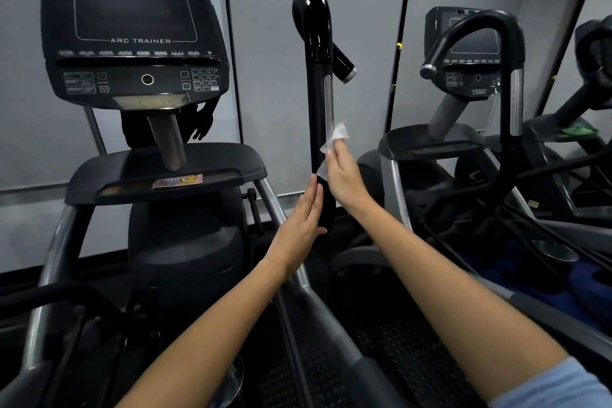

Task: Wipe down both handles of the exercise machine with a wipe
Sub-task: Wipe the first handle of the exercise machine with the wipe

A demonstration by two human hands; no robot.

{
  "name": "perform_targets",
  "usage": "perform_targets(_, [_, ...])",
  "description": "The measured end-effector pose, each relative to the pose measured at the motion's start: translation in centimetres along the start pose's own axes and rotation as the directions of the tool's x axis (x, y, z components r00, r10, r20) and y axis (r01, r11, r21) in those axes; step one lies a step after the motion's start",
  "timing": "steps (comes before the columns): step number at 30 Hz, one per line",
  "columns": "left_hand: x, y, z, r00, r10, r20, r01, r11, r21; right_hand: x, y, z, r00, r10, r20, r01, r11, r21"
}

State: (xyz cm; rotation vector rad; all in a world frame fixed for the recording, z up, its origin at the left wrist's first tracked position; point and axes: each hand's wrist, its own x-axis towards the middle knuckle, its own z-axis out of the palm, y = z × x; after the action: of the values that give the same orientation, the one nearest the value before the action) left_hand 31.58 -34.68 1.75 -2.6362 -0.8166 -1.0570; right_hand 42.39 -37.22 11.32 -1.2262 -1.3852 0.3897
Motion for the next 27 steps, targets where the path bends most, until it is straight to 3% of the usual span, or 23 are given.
perform_targets(5, [-0.1, 0.0, -0.1, 1.0, -0.002, -0.012, 0.003, 0.997, 0.078, 4.0, -3.9, -1.1, 0.999, 0.012, -0.043, -0.01, 0.999, 0.048])
perform_targets(9, [-0.1, -0.1, 0.1, 1.0, 0.007, -0.004, -0.007, 0.999, 0.036, 2.0, -1.3, -0.6, 0.999, -0.01, -0.043, 0.008, 0.999, -0.051])
perform_targets(13, [0.0, -0.4, 0.3, 1.0, 0.006, 0.01, -0.005, 1.0, -0.026, 0.9, -0.3, -0.6, 0.995, 0.068, -0.068, -0.07, 0.997, -0.019])
perform_targets(17, [0.0, -0.4, 0.2, 1.0, 0.011, 0.001, -0.011, 1.0, -0.014, 3.4, -3.1, -1.3, 0.997, 0.023, -0.071, -0.021, 1.0, 0.021])
perform_targets(23, [0.2, -0.1, 0.0, 1.0, -0.01, 0.017, 0.012, 0.996, -0.088, -1.4, 1.4, 0.7, 0.995, -0.087, -0.043, 0.076, 0.974, -0.212])
perform_targets(27, [0.0, 0.0, -0.2, 1.0, 0.021, 0.012, -0.02, 0.995, -0.097, 0.3, -0.5, 0.3, 0.965, -0.262, 0.031, 0.243, 0.834, -0.496])
